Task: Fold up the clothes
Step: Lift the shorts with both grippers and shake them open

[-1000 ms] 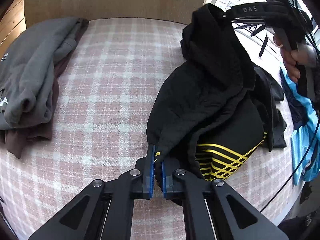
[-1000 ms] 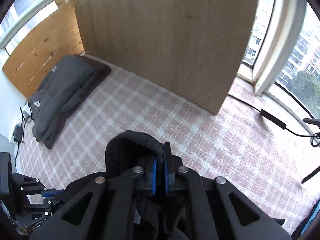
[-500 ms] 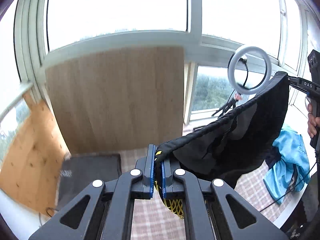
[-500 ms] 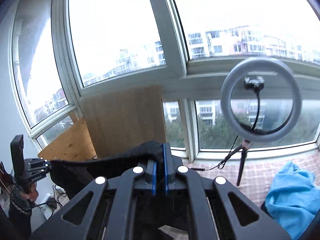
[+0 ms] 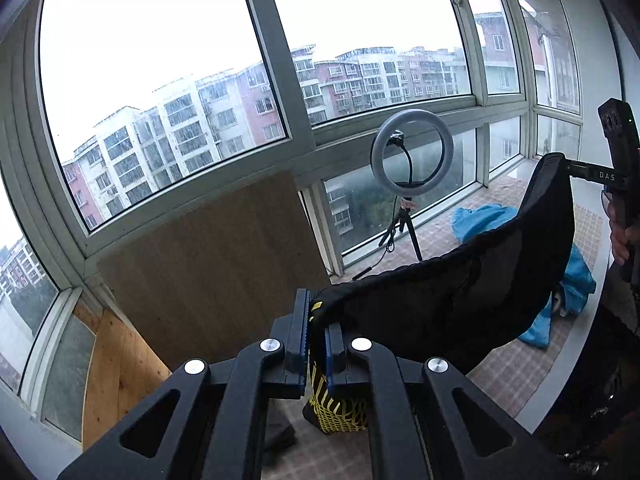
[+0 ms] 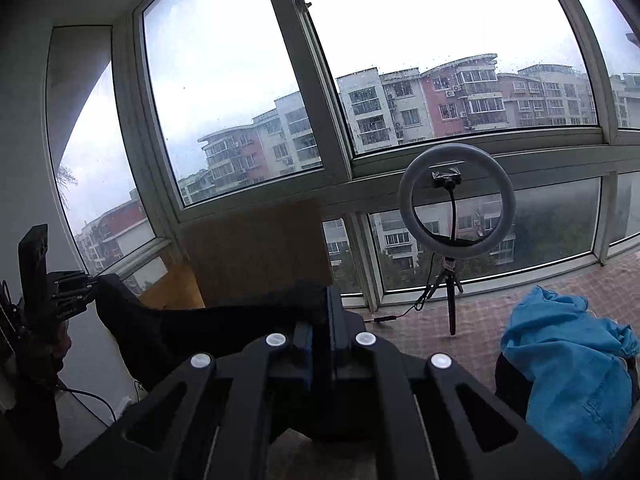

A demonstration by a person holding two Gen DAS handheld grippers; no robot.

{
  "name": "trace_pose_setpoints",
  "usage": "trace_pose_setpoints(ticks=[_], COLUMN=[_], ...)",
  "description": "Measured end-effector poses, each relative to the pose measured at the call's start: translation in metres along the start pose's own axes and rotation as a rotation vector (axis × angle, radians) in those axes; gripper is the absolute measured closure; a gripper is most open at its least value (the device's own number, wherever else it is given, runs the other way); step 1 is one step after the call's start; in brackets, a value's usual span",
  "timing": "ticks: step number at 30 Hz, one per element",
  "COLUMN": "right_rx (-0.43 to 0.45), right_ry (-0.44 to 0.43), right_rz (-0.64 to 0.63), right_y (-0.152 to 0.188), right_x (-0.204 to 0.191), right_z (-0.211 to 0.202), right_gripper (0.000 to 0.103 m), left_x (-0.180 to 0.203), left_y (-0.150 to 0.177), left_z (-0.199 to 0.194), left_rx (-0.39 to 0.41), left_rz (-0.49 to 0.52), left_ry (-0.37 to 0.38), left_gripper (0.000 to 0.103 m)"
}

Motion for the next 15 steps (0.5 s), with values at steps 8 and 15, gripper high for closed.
trace_pose_setpoints(ticks=[8, 15], right_rx=[-0.38, -0.768], right_ry=[0.188, 0.285], right_rz=[0.094, 0.134], right_y=[0.138, 0.273], right_x=[0.069, 0.118], right_z=[0.186, 0.31], right_gripper=[0.098, 0.096], left_x=[-0.039, -0.064], left_y=[0.131, 0.238], left_z=[0.226, 0.338], left_rx=[-0.394, -0.653], left_rz=[-0.243, -0.422], left_ry=[0.121, 0.122], left_gripper=[0.097, 0.086])
Point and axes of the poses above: each gripper's, at about its wrist camera, not at the fingertips, and z roughly the way its jaws point, x to its right, y to its underside, the point moved 9 cm from there along z, roughly the way its jaws point, and after that the axes turned 14 degrees about y, right-handed, at the moved point
